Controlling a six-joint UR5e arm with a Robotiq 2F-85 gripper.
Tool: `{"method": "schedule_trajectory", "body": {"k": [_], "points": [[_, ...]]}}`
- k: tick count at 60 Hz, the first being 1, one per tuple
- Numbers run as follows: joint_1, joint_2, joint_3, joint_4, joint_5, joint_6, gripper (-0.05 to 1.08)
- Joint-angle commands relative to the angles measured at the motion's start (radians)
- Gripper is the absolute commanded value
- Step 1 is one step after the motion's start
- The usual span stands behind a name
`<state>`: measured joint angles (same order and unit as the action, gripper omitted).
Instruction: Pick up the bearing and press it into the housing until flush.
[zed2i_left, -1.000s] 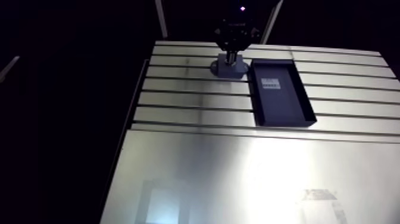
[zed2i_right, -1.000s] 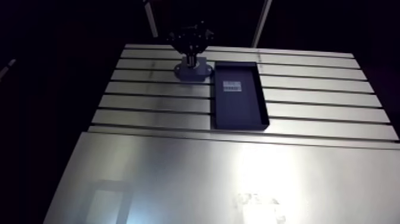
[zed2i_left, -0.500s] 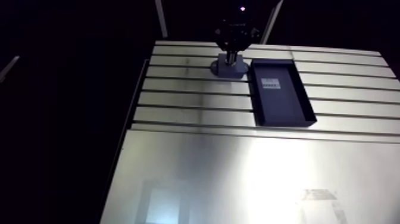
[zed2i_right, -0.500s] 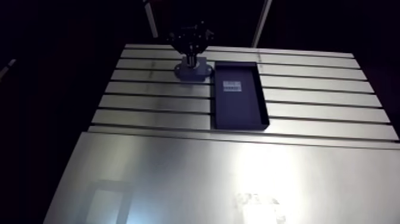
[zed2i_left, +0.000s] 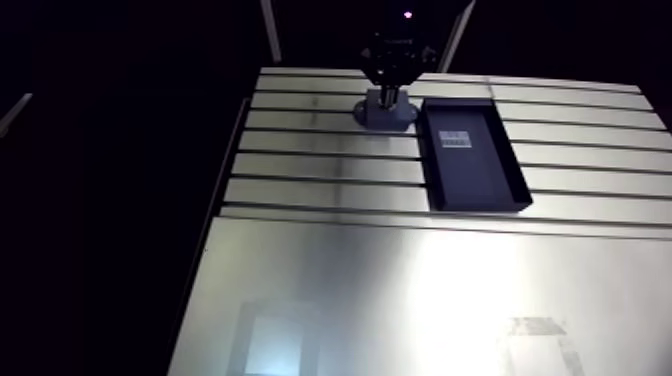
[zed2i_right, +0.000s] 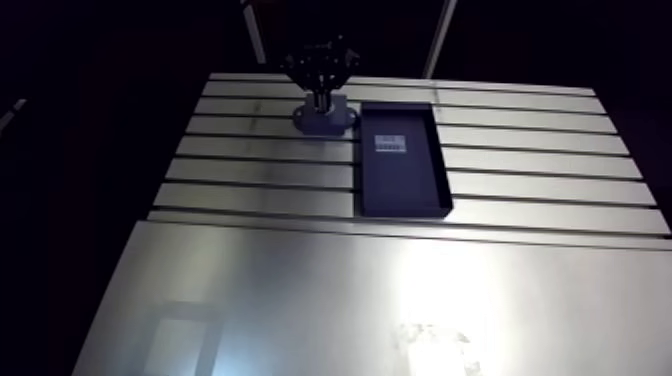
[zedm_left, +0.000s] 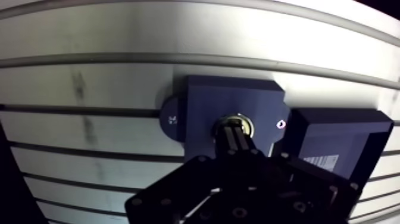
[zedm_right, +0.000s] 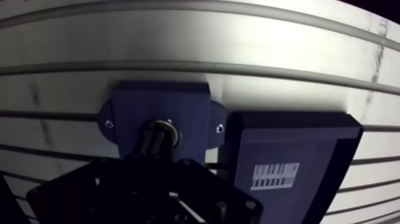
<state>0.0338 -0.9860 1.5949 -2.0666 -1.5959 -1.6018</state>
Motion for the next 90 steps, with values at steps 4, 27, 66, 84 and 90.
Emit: {"method": "schedule_trajectory", "body": {"k": [4,27,66,84,90], "points": [[0.000,0.001,0.001,0.000,0.000,0.000,1.08],[-0.002,-0.002,0.000,0.001,0.001,-0.002,1.08],[-0.003,-0.074,-0.010,0.054,0.003,-0.007,1.07],[0.005,-0.135,-0.016,0.166,-0.002,-0.014,0.01],[-0.001,-0.189,-0.011,0.207,0.000,-0.014,0.01]]}}
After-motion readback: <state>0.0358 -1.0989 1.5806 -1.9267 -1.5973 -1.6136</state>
